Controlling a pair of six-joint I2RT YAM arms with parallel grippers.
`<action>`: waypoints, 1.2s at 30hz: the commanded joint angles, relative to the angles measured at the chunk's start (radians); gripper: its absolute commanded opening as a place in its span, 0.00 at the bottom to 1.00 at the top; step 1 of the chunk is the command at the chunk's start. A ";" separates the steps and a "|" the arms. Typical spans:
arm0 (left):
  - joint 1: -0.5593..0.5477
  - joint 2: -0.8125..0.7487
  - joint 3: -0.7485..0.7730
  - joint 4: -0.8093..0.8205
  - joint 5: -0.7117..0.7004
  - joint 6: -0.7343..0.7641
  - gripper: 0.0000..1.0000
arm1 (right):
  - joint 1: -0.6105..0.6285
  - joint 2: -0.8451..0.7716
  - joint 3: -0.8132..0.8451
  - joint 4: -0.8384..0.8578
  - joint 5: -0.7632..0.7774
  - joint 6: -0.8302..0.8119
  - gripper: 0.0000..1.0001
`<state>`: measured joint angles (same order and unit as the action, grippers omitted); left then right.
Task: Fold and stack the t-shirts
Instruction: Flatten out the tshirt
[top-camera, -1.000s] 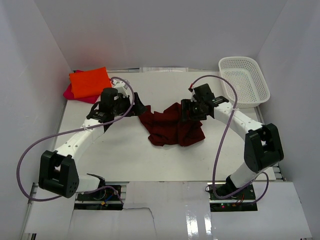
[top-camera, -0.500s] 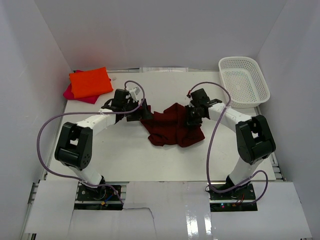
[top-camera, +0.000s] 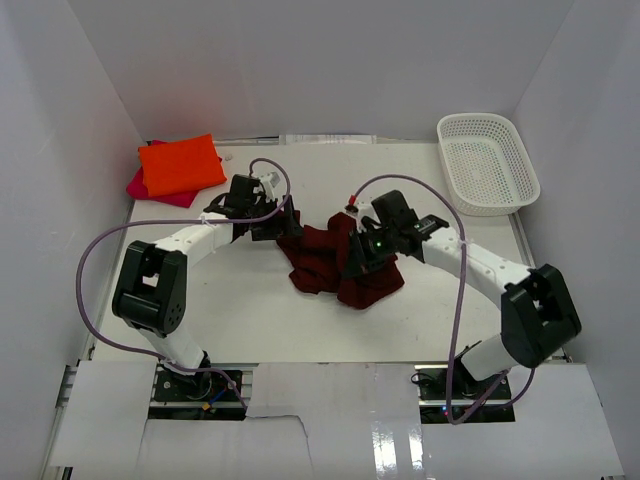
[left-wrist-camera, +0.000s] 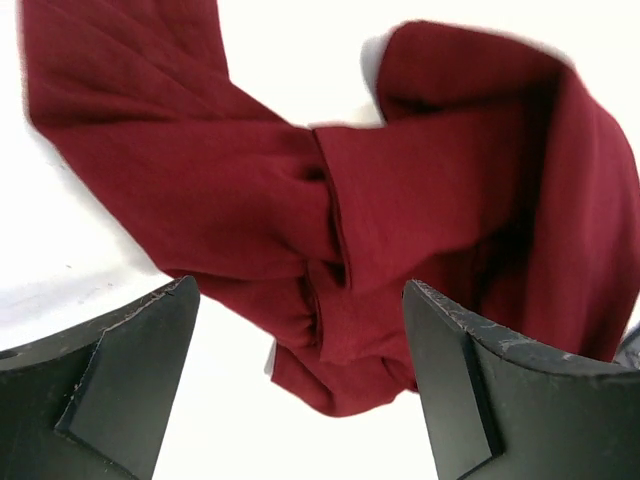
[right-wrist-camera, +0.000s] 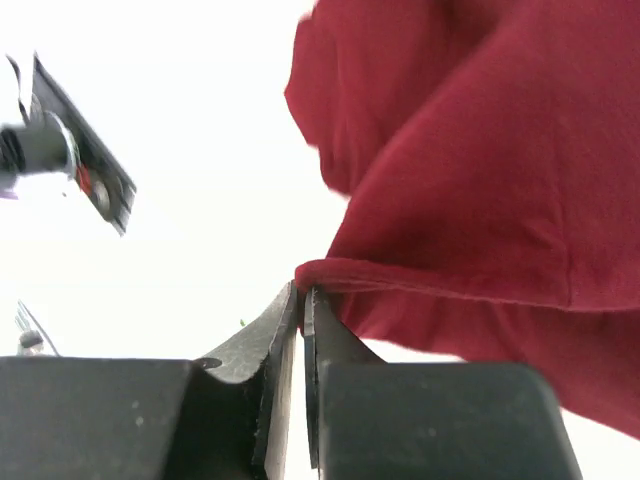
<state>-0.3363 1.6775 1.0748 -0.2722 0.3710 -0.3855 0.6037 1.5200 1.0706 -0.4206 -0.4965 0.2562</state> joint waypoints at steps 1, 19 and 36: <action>-0.004 -0.027 0.043 -0.022 -0.040 0.019 0.93 | 0.016 -0.072 -0.186 -0.145 0.066 -0.028 0.08; -0.004 -0.084 0.045 -0.025 -0.057 0.028 0.93 | 0.011 0.017 0.018 -0.534 0.914 0.095 0.24; -0.004 -0.099 0.039 -0.027 -0.069 0.031 0.93 | -0.008 0.135 0.256 -0.168 0.727 -0.121 0.61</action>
<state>-0.3363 1.6402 1.0912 -0.2932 0.3134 -0.3664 0.6106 1.5902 1.2839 -0.6758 0.2859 0.1993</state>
